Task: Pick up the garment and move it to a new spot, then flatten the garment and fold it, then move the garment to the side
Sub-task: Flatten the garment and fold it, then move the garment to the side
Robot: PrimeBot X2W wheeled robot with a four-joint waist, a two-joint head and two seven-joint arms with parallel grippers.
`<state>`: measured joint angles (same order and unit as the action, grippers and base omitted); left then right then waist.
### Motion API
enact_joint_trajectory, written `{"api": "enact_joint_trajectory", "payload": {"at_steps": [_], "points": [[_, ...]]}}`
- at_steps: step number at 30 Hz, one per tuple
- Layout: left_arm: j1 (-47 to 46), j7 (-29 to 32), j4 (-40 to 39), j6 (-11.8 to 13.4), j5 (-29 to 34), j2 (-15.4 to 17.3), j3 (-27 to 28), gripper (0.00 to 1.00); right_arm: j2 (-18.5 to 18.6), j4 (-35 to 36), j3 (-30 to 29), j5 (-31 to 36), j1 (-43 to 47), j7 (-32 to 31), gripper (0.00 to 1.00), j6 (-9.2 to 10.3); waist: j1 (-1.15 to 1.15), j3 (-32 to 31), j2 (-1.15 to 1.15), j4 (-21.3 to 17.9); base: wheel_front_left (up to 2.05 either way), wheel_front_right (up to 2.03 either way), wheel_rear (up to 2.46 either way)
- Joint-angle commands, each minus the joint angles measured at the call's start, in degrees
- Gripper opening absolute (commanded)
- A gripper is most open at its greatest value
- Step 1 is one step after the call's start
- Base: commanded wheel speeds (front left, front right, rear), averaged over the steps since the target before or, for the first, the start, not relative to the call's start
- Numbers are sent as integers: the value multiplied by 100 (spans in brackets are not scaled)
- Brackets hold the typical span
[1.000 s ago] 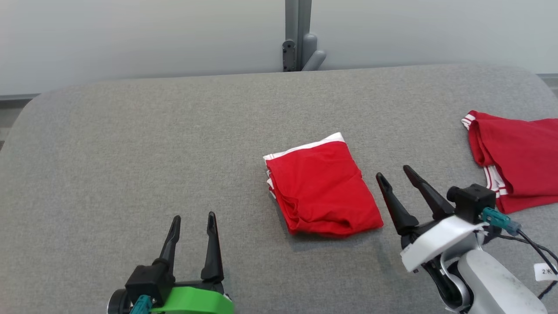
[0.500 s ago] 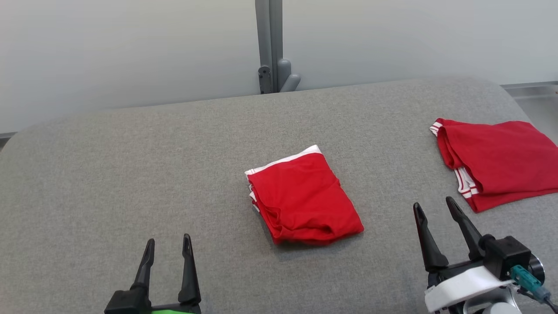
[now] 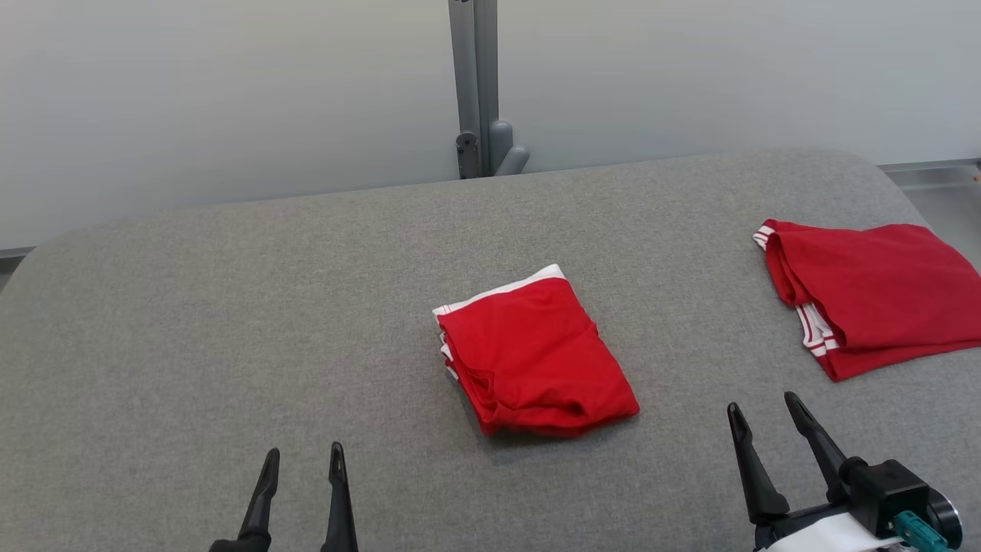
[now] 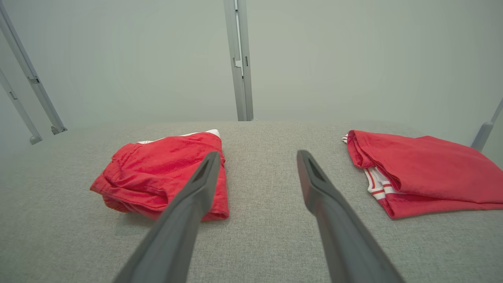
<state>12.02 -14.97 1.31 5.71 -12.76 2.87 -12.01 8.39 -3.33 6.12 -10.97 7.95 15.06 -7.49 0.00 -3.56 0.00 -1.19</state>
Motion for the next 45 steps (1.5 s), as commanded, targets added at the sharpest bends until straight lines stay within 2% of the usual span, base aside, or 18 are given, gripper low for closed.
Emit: {"api": "enact_joint_trajectory", "payload": {"at_steps": [1,26,38,42,45], "points": [[69,-19,4,-24,69,6,-7,100,29,-8,-3,-38,57,19,100,1,0,-13,0,25,0,0,0],[-16,-19,183,-61,184,6,-34,100,20,-140,112,-119,2,19,100,1,0,-16,0,207,0,0,0],[-118,-19,220,-108,353,6,-172,100,88,-247,111,-152,-85,19,100,1,0,-10,0,532,0,0,0],[-103,-19,206,-111,381,7,-209,100,77,-413,120,-291,-163,19,100,1,0,13,0,662,0,0,0],[-128,-19,200,-124,406,7,-257,100,174,-866,326,-670,-334,19,100,1,0,55,0,767,0,0,0]]}}
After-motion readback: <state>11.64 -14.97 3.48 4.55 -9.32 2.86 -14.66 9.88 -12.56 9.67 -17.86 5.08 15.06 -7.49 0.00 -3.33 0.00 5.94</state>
